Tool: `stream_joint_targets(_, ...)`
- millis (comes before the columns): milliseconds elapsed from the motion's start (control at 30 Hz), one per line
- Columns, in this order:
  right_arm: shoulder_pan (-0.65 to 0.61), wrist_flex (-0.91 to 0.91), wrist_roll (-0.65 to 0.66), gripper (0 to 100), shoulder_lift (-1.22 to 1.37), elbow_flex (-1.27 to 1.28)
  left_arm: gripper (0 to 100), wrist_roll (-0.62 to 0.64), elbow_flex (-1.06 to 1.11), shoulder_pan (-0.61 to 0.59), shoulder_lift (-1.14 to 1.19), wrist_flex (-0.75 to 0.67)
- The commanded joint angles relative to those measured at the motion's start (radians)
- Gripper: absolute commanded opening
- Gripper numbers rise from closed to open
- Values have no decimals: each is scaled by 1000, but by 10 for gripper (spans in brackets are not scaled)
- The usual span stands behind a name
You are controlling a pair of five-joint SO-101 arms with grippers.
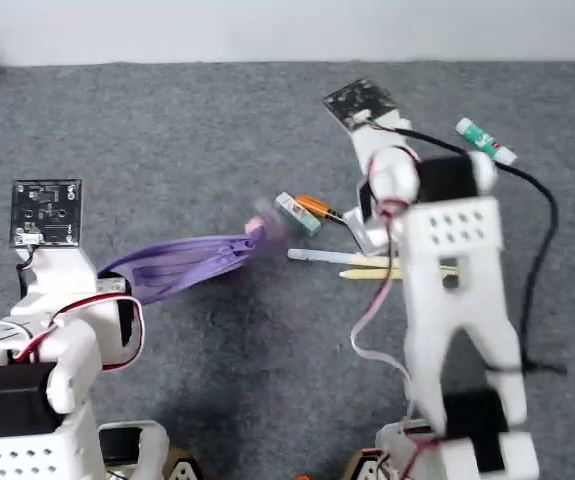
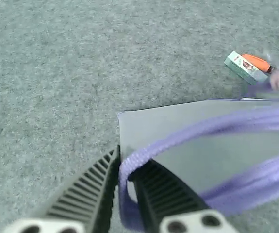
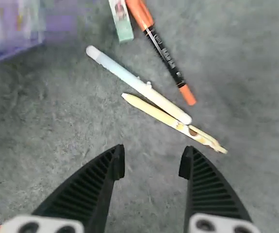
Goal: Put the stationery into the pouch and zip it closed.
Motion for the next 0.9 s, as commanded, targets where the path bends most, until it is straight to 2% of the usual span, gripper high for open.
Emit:
stream_joint_targets(0,5,-74,28,183,154,-78,12,11,-2,-12,12,9)
stream_joint_targets(267,2,-139,269,184,539,-376,12,11,-1,-12,11,9)
stream_joint_targets(433,-15,-131,354,184,754,-592,12,14,45,-11,5,3)
stream_joint_targets(867,-51,-125,393,180,1201,-1037,12,12,62,-14,5,3)
